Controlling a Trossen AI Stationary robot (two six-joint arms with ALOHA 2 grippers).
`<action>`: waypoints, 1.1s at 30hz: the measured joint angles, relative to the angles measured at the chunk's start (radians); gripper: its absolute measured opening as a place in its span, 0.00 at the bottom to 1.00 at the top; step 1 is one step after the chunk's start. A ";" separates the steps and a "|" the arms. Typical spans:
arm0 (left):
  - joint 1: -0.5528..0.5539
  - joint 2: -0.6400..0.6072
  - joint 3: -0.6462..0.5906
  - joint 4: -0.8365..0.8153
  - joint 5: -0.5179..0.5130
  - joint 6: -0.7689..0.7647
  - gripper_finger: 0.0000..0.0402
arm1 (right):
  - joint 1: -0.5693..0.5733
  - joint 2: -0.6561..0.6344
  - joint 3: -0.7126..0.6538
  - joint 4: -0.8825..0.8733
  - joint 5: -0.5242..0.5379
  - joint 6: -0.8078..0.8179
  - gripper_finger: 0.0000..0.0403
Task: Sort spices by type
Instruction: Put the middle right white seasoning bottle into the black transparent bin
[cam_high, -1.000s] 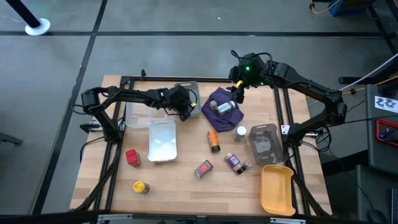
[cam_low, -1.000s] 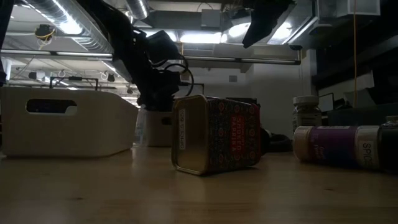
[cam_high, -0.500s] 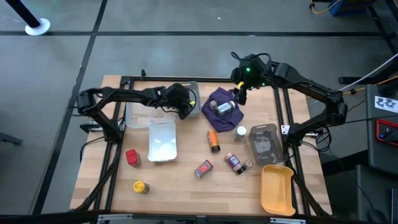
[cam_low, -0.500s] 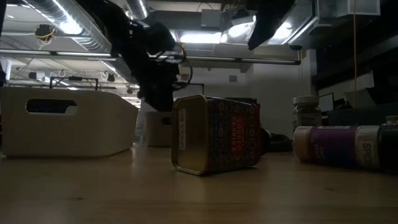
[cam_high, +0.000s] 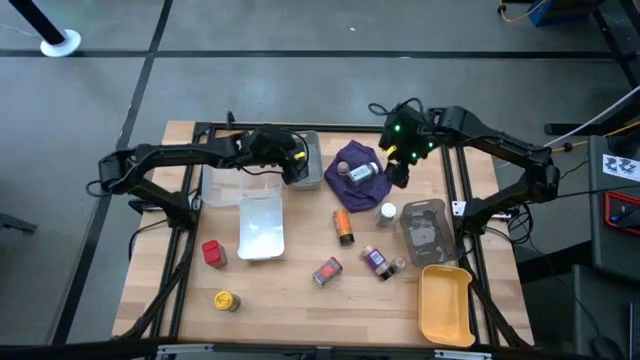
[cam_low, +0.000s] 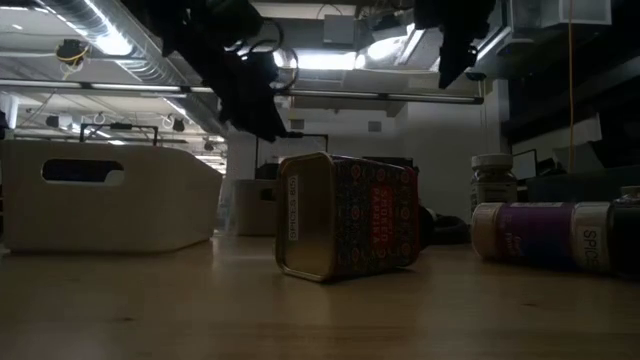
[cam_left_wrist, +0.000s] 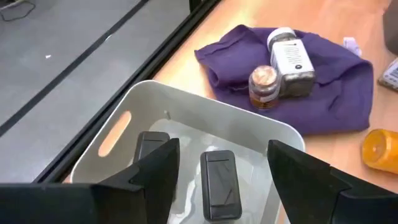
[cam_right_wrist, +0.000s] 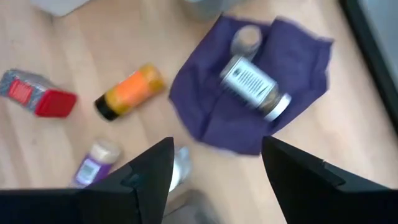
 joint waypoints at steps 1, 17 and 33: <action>0.000 -0.005 0.000 0.000 0.000 0.004 0.57 | 0.020 0.000 0.000 -0.011 0.002 0.025 0.60; -0.002 -0.017 0.000 -0.005 0.000 0.072 0.57 | 0.366 -0.001 -0.032 -0.056 0.239 0.383 0.60; -0.002 -0.017 0.000 -0.003 0.000 0.068 0.57 | 0.418 0.001 -0.392 0.160 0.239 0.390 0.60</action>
